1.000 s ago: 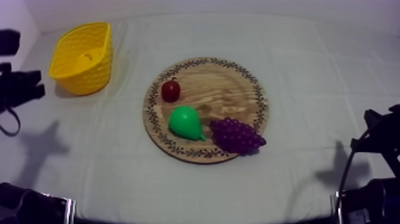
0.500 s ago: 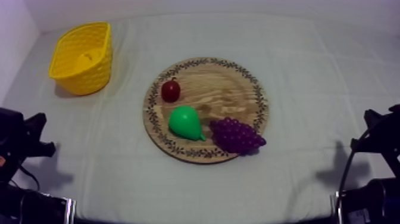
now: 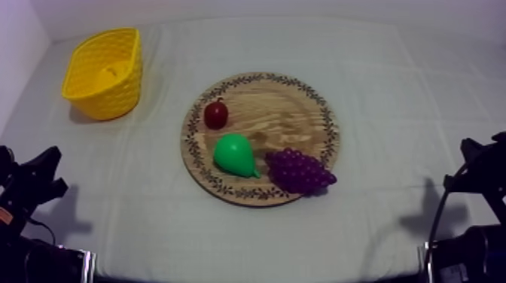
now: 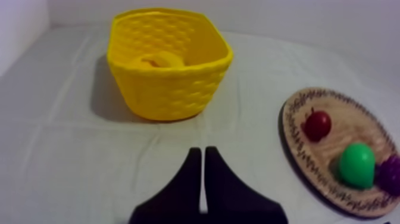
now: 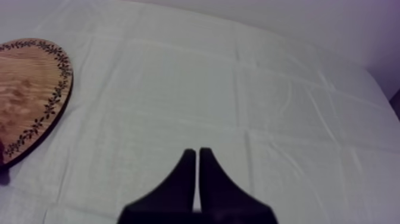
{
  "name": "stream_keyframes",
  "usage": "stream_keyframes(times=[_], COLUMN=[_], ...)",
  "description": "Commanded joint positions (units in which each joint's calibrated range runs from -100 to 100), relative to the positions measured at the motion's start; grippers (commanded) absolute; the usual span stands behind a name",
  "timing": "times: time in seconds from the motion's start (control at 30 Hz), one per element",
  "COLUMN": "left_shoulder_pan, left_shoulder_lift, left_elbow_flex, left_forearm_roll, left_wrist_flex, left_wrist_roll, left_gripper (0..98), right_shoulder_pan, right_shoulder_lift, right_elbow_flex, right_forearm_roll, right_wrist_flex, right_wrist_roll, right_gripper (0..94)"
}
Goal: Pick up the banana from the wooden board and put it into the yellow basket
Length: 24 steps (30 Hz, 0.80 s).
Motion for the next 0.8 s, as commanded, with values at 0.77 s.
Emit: stream_keyframes(times=[0.77], left_shoulder_pan=[0.1], left_shoulder_lift=[-0.13], left_elbow_flex=[0.44], left_forearm_roll=[-0.68], left_wrist_flex=[-1.42], left_wrist_roll=[3.7], left_gripper=[0.1], right_shoulder_pan=[0.0], right_shoulder_lift=[-0.02], right_elbow_flex=[-0.03], right_forearm_roll=[0.01], right_wrist_flex=[0.02], right_wrist_roll=[0.02], right_gripper=[0.3])
